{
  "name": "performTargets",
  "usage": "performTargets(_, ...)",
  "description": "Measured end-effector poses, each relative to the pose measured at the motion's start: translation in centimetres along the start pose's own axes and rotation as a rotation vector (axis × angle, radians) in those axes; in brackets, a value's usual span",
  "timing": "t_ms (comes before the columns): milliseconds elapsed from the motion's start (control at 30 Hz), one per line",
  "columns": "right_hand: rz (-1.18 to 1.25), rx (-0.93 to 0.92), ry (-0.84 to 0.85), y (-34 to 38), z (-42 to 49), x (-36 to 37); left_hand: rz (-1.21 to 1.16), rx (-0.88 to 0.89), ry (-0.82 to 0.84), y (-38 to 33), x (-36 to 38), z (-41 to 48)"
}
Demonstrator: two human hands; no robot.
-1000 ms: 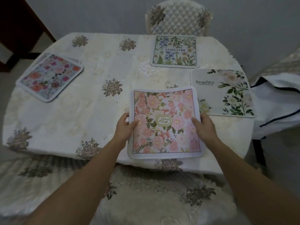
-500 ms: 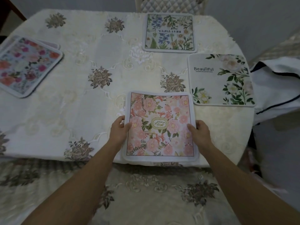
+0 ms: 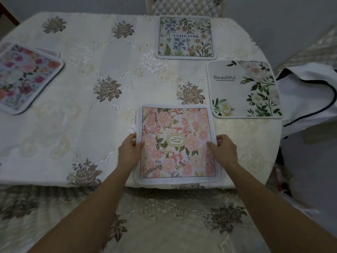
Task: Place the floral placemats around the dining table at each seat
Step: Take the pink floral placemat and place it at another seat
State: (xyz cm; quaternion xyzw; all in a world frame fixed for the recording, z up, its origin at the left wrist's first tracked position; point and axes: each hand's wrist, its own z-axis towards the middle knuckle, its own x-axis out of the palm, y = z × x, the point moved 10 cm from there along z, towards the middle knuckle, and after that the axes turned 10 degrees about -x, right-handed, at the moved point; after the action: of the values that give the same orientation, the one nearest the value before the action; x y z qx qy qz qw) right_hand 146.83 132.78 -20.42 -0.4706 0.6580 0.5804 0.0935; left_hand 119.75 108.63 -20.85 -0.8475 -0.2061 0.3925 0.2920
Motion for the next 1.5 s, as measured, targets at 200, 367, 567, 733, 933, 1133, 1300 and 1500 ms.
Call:
performTargets(200,-0.203,-0.020,0.016,-0.2,-0.1,-0.5,0.155,0.059,-0.030,-0.7,-0.1,-0.3)
performTargets(367,-0.260,-0.015,0.030,-0.4,-0.1,-0.6,0.262,0.130,-0.071,-0.6,0.1,0.3)
performTargets(567,-0.389,0.048,0.118,-0.4,0.3,-0.5,0.497,0.257,-0.245,-2.6,0.6,-1.0)
performTargets(733,-0.701,-0.192,-0.013,3.8,1.0,-0.4,0.639,0.538,-0.214,-5.9,5.2,-2.5)
performTargets(933,-0.593,-0.796,0.131,8.9,-1.2,10.8,0.827,0.624,-0.072,-4.8,11.6,-1.8)
performTargets(1133,-0.678,-0.774,0.097,6.0,-0.4,10.9,0.857,0.663,-0.121,-3.1,9.6,-0.4)
performTargets(1300,-0.707,-0.660,0.070,3.5,0.8,7.9,0.839,0.661,-0.142,-2.8,8.4,-0.2)
performTargets(1500,-0.660,-0.578,0.129,3.8,1.3,7.3,0.836,0.556,-0.106,-3.1,7.7,-0.1)
